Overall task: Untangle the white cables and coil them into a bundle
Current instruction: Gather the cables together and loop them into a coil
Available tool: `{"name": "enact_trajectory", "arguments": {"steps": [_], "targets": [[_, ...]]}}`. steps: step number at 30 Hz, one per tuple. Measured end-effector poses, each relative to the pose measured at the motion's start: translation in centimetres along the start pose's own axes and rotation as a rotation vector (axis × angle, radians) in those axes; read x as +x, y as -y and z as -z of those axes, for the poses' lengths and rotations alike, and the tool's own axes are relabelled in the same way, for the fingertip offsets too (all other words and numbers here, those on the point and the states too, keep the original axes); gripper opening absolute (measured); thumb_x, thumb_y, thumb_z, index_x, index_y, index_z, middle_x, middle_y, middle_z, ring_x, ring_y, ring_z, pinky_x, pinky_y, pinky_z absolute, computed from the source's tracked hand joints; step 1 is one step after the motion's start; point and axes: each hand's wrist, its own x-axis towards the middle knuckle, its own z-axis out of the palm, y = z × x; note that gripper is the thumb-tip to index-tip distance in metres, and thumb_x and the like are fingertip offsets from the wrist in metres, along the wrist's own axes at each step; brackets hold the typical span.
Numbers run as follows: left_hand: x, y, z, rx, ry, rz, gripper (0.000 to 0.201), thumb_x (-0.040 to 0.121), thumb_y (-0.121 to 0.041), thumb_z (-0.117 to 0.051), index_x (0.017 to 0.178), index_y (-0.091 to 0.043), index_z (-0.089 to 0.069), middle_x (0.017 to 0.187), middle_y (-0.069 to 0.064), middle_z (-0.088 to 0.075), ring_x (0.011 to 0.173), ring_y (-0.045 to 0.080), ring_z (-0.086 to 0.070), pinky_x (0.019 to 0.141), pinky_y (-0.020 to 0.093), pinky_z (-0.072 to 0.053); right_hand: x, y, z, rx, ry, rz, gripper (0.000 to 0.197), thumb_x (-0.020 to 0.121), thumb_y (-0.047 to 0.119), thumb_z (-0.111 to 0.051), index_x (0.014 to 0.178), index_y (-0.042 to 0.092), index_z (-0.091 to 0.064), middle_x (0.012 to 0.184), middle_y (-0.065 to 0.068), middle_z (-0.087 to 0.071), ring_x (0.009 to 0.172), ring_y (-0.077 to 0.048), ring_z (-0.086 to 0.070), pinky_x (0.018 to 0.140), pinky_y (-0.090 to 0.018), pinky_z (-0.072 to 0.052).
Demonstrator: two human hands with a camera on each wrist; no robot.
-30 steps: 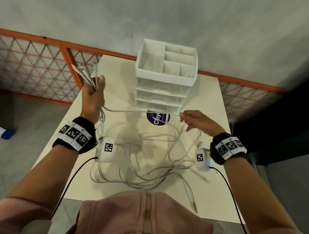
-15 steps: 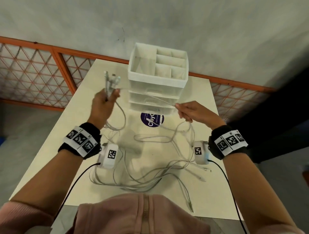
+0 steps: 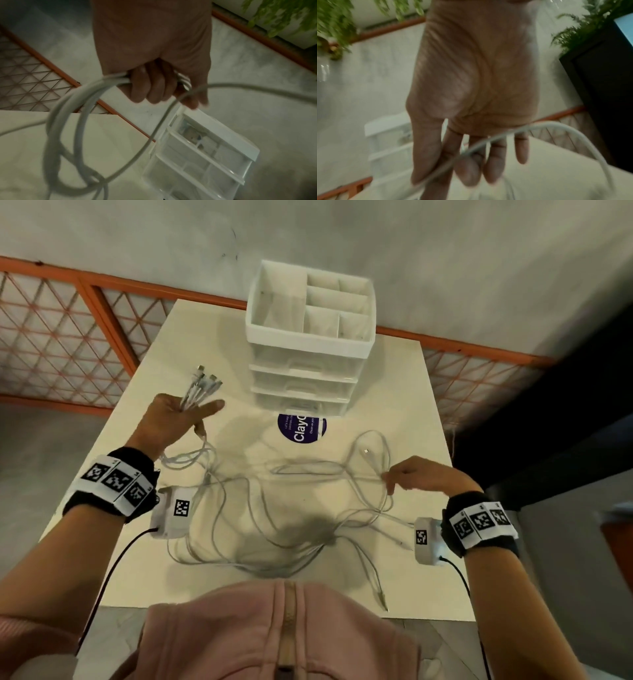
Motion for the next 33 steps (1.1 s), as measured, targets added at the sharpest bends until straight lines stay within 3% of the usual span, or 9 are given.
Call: {"name": "enact_trajectory", "arguments": {"steps": [4, 7, 11, 15, 22, 24, 26, 27, 33], "targets": [[-1.1, -0.7, -1.0, 0.512, 0.639, 0.080, 0.036, 0.064, -0.041, -0.080, 0.060, -0.006, -0.073, 0.038, -0.005, -0.038, 0.039, 0.011, -0.034, 0.048, 0.021, -0.024, 1.7, -2.0, -4.5, -0.166, 0.293, -0.222, 0.025, 0.083, 0.041, -0.065, 0.085, 0.017, -0.074, 0.070, 0.007, -0.064, 0.071, -0.011, -0.058, 0.077, -0.025, -0.044], [-1.4, -0.4, -1.8, 0.562, 0.822, 0.110, 0.035, 0.065, -0.049, -0.077, 0.068, -0.014, -0.077, 0.047, -0.001, -0.027, 0.043, 0.014, -0.021, 0.043, 0.020, -0.019, 2.9, -3.0, -5.7, -0.020, 0.218, -0.318, 0.014, 0.084, 0.025, -0.065, 0.083, 0.013, -0.071, 0.074, 0.000, -0.067, 0.067, -0.014, -0.060, 0.062, -0.021, -0.045], [-1.6, -1.0, -3.3, 0.474, 0.775, 0.066, 0.031, 0.074, -0.045, -0.073, 0.072, -0.013, -0.075, 0.046, -0.006, -0.029, 0.041, 0.010, -0.023, 0.042, 0.016, -0.021, 4.9, -3.3, -5.5, 0.117, -0.297, -0.252, 0.020, 0.088, 0.013, -0.058, 0.092, -0.005, -0.066, 0.078, -0.015, -0.066, 0.081, -0.030, -0.063, 0.069, -0.028, -0.048], [-1.0, -1.4, -4.0, 0.343, 0.686, 0.032, 0.028, 0.078, -0.041, -0.072, 0.071, -0.014, -0.072, 0.050, -0.003, -0.028, 0.044, 0.012, -0.021, 0.041, 0.017, -0.019, 7.4, -3.2, -5.8, 0.227, -0.589, -0.269, 0.028, 0.090, 0.011, -0.057, 0.111, -0.005, -0.051, 0.117, -0.025, -0.055, 0.110, -0.039, -0.052, 0.089, -0.034, -0.038], [-0.8, -1.7, -5.3, 0.252, 0.553, -0.042, 0.033, 0.082, -0.039, -0.068, 0.069, -0.009, -0.064, 0.049, -0.007, -0.035, 0.042, 0.007, -0.031, 0.046, 0.017, -0.028, 10.5, -3.9, -4.0, 0.037, -0.525, -0.467, 0.028, 0.089, 0.011, -0.051, 0.115, 0.002, -0.056, 0.122, -0.020, -0.057, 0.122, -0.039, -0.043, 0.102, -0.044, -0.031], [-0.7, -1.9, -5.6, 0.228, 0.514, -0.086, 0.034, 0.084, -0.037, -0.066, 0.064, -0.013, -0.053, 0.053, -0.006, -0.035, 0.046, 0.006, -0.032, 0.052, 0.022, -0.029, 10.6, -3.6, -2.3, 0.119, -0.605, -0.302, 0.020, 0.091, 0.011, -0.052, 0.107, 0.004, -0.061, 0.115, -0.021, -0.063, 0.111, -0.028, -0.057, 0.091, -0.036, -0.041], [-0.6, -2.4, -6.0, 0.167, 0.477, -0.127, 0.036, 0.089, -0.032, -0.062, 0.064, -0.015, -0.043, 0.053, -0.008, -0.031, 0.042, 0.004, -0.029, 0.049, 0.019, -0.027, 10.3, -2.3, -0.4, 0.244, -0.645, -0.057, 0.014, 0.090, 0.008, -0.057, 0.097, 0.004, -0.067, 0.101, -0.025, -0.069, 0.070, 0.004, -0.065, 0.065, -0.019, -0.049], [-0.6, -2.8, -6.2, 0.142, 0.459, -0.150, 0.035, 0.090, -0.030, -0.060, 0.066, -0.015, -0.041, 0.054, -0.008, -0.030, 0.041, 0.004, -0.029, 0.047, 0.016, -0.026, 9.9, -1.3, 0.7, 0.288, -0.654, 0.043, 0.015, 0.089, 0.007, -0.059, 0.097, 0.003, -0.070, 0.095, -0.025, -0.070, 0.056, 0.008, -0.060, 0.055, -0.010, -0.046], [-0.5, -4.7, -7.4, -0.033, 0.441, -0.310, 0.014, 0.092, -0.025, -0.057, 0.089, -0.013, -0.051, 0.063, 0.003, -0.030, 0.053, 0.008, -0.029, 0.048, 0.014, -0.029, 3.5, 9.0, 6.7, 0.260, -0.305, 0.461, 0.022, 0.083, 0.005, -0.068, 0.104, 0.009, -0.072, 0.087, 0.004, -0.058, 0.079, -0.007, -0.058, 0.076, -0.013, -0.050]]}}
